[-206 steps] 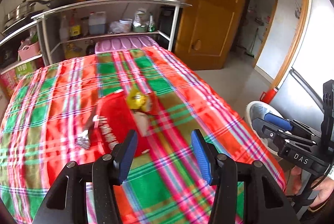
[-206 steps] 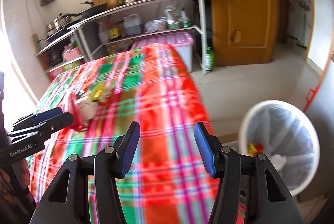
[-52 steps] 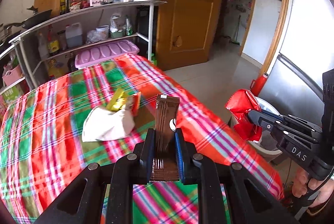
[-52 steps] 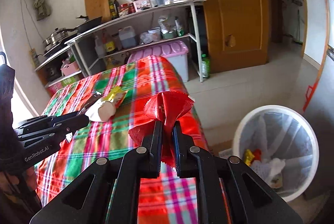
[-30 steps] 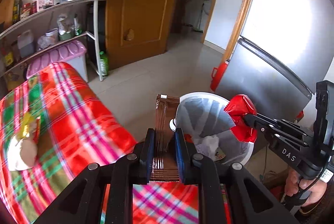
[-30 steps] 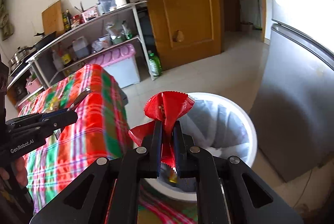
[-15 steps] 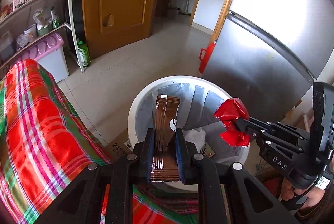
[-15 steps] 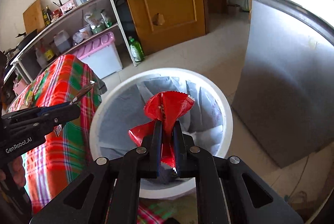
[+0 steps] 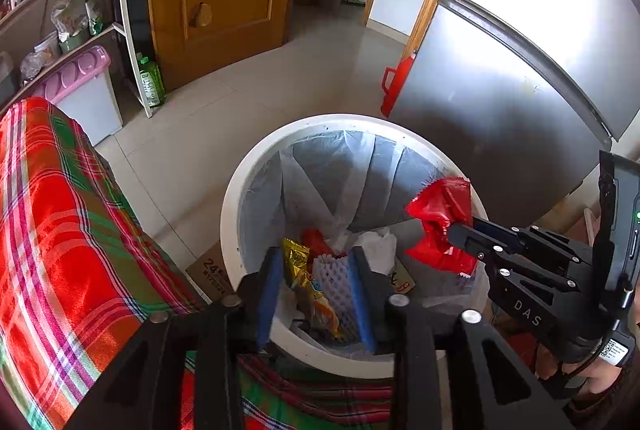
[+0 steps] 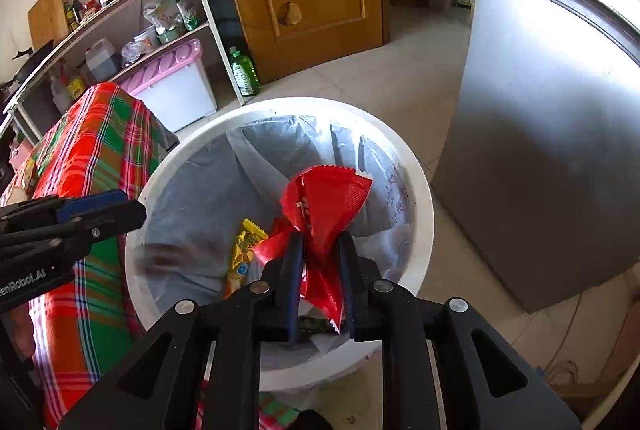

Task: Collect trash
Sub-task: 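Open both tools to drop the brown wrapper and red bag into the bin, then move both open tools back to the tissue and yellow packet on the bed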

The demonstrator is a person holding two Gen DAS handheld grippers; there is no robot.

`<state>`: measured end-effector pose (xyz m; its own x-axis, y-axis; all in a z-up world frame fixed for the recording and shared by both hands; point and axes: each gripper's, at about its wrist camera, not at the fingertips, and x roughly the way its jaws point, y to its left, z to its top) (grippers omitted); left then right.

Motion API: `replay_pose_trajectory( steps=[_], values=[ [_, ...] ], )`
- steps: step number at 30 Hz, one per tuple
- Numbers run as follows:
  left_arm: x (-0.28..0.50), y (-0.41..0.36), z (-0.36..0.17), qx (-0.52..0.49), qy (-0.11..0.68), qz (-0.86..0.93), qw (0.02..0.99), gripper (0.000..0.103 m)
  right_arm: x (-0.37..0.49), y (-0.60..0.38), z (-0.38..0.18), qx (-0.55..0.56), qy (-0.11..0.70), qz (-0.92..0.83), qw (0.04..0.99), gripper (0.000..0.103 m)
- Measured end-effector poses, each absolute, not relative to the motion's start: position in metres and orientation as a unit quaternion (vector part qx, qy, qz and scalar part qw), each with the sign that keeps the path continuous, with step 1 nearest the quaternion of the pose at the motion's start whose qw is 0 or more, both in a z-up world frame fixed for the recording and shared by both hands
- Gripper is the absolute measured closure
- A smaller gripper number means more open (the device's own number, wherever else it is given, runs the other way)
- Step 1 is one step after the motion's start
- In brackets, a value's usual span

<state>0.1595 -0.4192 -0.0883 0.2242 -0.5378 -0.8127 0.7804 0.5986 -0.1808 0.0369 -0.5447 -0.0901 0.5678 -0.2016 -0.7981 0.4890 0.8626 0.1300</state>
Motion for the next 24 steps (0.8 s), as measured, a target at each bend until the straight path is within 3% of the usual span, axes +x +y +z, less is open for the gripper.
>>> replay_pose_trajectory(
  steps=[3,24],
  values=[
    [0.160,-0.418,-0.089,0.134,0.456,-0.422,0.772,0.066,0.037,-0.544,-0.090,0.168,0.422,-0.199,0.868,0.077],
    [0.149,-0.391,-0.062,0.125,0.428,-0.418,0.791,0.062,0.026,-0.527,-0.067,0.167,0.399,-0.203,0.878,0.076]
  ],
)
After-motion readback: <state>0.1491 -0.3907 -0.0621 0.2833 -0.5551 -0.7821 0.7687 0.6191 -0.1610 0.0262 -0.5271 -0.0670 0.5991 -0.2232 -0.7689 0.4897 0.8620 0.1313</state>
